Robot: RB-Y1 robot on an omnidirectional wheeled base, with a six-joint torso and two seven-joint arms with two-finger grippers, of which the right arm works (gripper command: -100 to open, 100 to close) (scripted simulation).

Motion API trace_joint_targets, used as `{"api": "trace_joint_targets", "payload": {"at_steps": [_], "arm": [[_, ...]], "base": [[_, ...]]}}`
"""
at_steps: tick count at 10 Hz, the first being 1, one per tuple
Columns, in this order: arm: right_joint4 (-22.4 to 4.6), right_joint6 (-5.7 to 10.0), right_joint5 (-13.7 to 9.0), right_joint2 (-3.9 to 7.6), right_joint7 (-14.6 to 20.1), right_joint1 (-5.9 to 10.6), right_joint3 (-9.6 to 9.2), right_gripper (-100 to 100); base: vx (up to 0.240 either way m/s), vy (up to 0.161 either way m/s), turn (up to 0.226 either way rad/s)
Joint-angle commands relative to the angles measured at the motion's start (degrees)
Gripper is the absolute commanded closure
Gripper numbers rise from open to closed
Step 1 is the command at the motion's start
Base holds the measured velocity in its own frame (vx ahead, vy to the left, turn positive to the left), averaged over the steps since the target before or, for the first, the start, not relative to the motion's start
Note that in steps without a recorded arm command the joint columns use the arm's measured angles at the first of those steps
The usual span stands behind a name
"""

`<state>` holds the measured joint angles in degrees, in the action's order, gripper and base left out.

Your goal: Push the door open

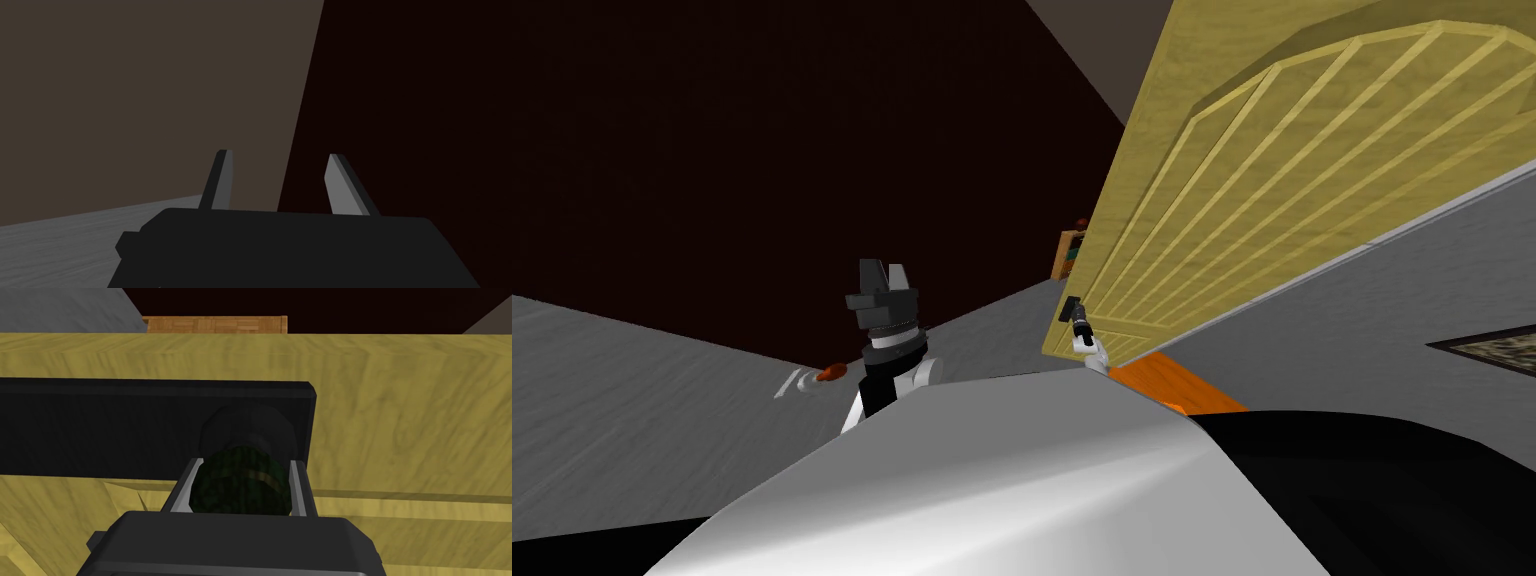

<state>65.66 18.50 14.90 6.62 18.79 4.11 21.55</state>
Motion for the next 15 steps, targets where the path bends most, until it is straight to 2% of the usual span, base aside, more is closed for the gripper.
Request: {"api": "trace_joint_targets", "payload": {"at_steps": [1,8,10,11,12,15], "arm": [[0.0,0.04,-0.2,0.21,-0.2,0.33,0.84,100],[-0.9,0.03,-1.4,0.34,-1.9,0.91,5.45,100],[-1.0,0.02,-1.6,0.36,-2.3,1.04,6.45,100],[-1.1,0.07,-1.5,0.26,-2.1,0.65,6.13,100],[-1.1,0.11,-1.7,0.41,-2.4,0.7,7.34,100],[-1.2,0.07,-2.0,0.45,-2.8,0.71,8.75,100]], "base": [[0.151,0.039,-0.047],[0.205,0.055,-0.069],[0.202,0.048,-0.06],[0.094,0.021,-0.039],[0.129,-0.002,-0.054],[0.192,0.041,-0.059]]}}
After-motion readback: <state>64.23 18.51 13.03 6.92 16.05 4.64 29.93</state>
